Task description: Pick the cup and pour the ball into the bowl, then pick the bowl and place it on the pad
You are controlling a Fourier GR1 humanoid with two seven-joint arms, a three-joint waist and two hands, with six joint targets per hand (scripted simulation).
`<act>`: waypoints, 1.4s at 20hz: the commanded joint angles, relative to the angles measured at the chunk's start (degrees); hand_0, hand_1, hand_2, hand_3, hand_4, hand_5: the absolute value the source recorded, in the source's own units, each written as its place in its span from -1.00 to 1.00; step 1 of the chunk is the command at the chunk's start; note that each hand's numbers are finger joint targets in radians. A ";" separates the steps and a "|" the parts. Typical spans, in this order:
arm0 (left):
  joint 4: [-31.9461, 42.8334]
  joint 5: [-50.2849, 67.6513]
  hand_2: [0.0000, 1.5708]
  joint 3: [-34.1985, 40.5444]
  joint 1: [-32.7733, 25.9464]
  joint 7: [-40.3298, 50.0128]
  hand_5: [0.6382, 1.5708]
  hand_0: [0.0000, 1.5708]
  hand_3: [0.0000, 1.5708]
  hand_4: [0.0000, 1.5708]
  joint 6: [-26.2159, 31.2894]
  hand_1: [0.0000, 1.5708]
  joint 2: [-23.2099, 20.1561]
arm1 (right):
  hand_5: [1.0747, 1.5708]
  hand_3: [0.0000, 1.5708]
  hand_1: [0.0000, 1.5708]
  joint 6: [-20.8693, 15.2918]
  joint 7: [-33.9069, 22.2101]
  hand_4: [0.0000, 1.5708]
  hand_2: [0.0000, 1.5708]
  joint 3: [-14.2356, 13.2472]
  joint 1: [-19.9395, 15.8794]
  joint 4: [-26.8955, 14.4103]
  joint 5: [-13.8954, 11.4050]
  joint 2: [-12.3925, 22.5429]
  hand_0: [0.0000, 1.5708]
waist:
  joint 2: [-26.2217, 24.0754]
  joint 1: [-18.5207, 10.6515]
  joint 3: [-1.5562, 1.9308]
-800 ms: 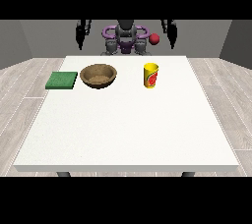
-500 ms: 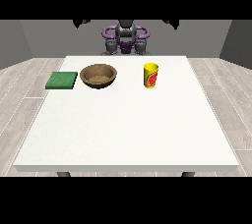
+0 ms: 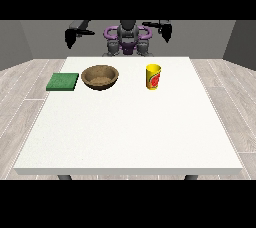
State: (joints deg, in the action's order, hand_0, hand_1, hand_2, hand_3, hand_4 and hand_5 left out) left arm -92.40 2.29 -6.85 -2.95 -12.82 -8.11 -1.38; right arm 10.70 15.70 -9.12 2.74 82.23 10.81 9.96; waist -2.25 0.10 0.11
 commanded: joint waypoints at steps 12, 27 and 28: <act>18.21 -0.70 -1.00 9.96 23.15 -10.83 0.74 -1.00 -1.00 -1.00 -2.41 -1.00 -1.43 | 0.93 -1.00 -1.00 4.26 17.00 -1.00 -1.00 -5.35 -16.28 -17.76 0.15 2.70 -1.00 | 17.23 1.39 -0.08; 42.99 2.81 -1.00 20.69 35.98 -28.74 0.62 -1.00 -1.00 -1.00 -1.81 -1.00 -5.77 | 0.91 -1.00 -1.00 7.99 26.02 -1.00 -1.00 -2.82 -19.77 -23.42 -2.36 2.39 -1.00 | 25.32 7.49 -0.13; 45.58 3.51 -1.00 20.98 34.77 -28.53 0.62 -1.00 -1.00 -1.00 1.24 -1.00 -7.51 | 0.91 -1.00 -1.00 8.41 23.94 -1.00 -1.00 -4.32 -19.67 -24.55 -0.98 3.71 -1.00 | 22.71 6.42 -0.13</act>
State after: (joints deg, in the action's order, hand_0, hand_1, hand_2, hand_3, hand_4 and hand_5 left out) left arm -52.53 4.91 12.34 29.91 -38.30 -8.03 -7.70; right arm 18.20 39.84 -12.76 -16.39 59.00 9.29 12.57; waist 20.63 5.71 -0.01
